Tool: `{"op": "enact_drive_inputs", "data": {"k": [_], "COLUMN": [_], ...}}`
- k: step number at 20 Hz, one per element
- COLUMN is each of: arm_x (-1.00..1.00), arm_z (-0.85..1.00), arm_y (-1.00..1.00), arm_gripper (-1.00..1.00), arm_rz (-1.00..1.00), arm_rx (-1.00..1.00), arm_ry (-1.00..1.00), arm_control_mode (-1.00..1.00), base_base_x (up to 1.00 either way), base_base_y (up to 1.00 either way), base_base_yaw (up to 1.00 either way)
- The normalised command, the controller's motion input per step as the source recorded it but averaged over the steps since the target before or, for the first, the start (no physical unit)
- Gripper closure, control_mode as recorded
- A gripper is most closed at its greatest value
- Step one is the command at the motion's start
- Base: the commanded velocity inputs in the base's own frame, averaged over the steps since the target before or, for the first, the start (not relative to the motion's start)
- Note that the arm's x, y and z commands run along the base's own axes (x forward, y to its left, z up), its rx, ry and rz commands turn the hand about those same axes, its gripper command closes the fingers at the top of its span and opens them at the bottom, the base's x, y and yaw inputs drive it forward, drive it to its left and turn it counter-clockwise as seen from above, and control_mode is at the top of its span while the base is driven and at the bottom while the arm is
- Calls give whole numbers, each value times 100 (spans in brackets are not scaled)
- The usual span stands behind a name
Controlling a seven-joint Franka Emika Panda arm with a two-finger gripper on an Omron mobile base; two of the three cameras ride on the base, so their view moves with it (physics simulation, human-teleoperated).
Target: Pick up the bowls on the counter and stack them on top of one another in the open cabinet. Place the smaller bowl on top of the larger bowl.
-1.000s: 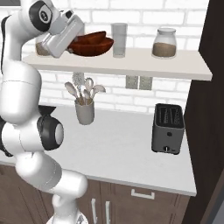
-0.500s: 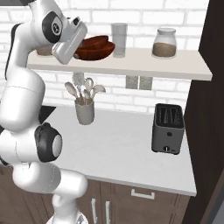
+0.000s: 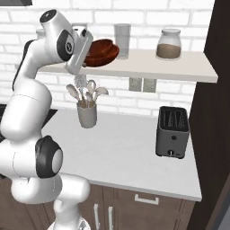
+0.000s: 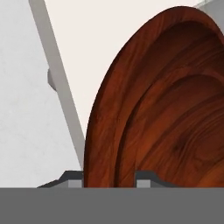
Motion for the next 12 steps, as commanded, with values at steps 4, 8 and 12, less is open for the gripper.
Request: {"op": "enact_drive_inputs", "data": {"k": [4, 8, 12], "arm_x": [38, 16, -46], "arm_z": [4, 36, 65], "arm_y": [2, 0, -1], "arm_gripper": [-100, -100, -100], "arm_rz": [1, 0, 0], "arm_rx": [0, 0, 0], "arm_ry": [-3, 0, 0], "arm_control_mode": [-100, -100, -100], "base_base_x": [0, 0, 0], "base_base_y": [0, 0, 0], "base_base_yaw": [0, 0, 0]}}
